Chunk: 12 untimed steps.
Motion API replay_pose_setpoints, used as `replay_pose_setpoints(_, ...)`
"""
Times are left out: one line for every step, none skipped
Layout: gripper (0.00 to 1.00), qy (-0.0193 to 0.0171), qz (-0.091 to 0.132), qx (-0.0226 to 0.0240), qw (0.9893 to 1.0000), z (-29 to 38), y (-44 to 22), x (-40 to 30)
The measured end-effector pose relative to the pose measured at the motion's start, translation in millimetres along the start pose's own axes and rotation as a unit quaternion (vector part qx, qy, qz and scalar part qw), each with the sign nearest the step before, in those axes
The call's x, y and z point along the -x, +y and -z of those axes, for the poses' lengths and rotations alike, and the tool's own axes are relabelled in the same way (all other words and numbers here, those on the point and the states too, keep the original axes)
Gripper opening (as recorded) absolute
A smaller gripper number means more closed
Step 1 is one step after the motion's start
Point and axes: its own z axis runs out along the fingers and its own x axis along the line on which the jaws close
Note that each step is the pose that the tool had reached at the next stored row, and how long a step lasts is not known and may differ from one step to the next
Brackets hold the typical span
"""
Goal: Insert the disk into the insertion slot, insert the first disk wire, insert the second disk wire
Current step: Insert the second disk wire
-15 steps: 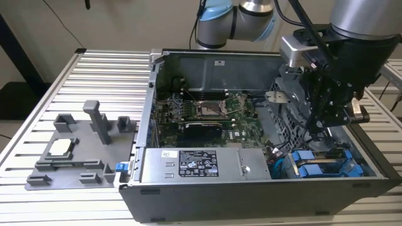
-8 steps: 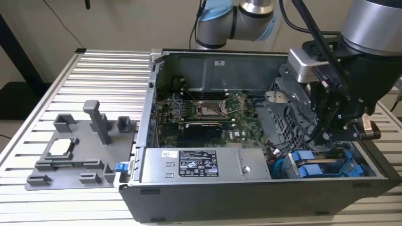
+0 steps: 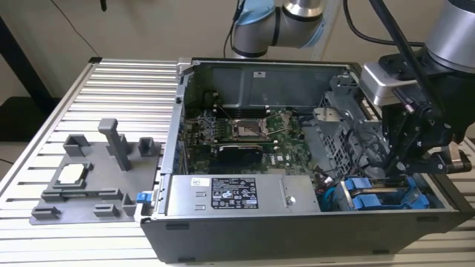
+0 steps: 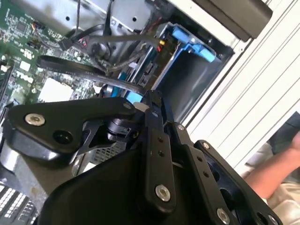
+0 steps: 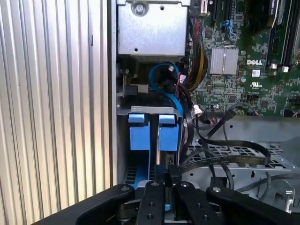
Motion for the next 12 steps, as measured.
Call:
replay_pose_setpoints(0.16, -0.0026, 0.0, 0.0, 1.0, -0.6, -1.5, -0.3)
replay_pose_setpoints(0.16, -0.0112, -0.001, -0.0002, 0.9999, -0.8, -2.6, -0.6)
replay_pose_setpoints(0.16, -0.02, -0.003, -0.0004, 0.9998, -0.9, -3.2, -0.8)
replay_pose_setpoints(0.16, -0.0289, -0.004, -0.0006, 0.9996, -0.9, -3.6, -1.0)
replay_pose_setpoints(0.16, -0.0378, -0.005, -0.0008, 0.9993, -1.0, -3.8, -1.6)
replay_pose_setpoints(0.16, -0.0468, -0.006, -0.001, 0.9989, -1.2, -3.9, -2.4)
replay_pose_setpoints(0.16, -0.0551, -0.007, -0.0012, 0.9985, -1.5, -4.0, -3.6)
replay_pose_setpoints(0.16, -0.061, -0.008, -0.0014, 0.9981, -2.2, -4.1, -5.3)
replay_pose_setpoints(0.16, -0.0624, -0.008, -0.0011, 0.998, -3.4, -4.5, -7.5)
replay_pose_setpoints(0.16, -0.0628, -0.008, -0.0008, 0.998, -4.8, -5.0, -9.6)
replay_pose_setpoints(0.16, -0.0629, -0.008, -0.0003, 0.998, -6.3, -5.4, -11.7)
replay_pose_setpoints(0.16, -0.0629, -0.008, -0.0001, 0.998, -8.0, -5.9, -13.8)
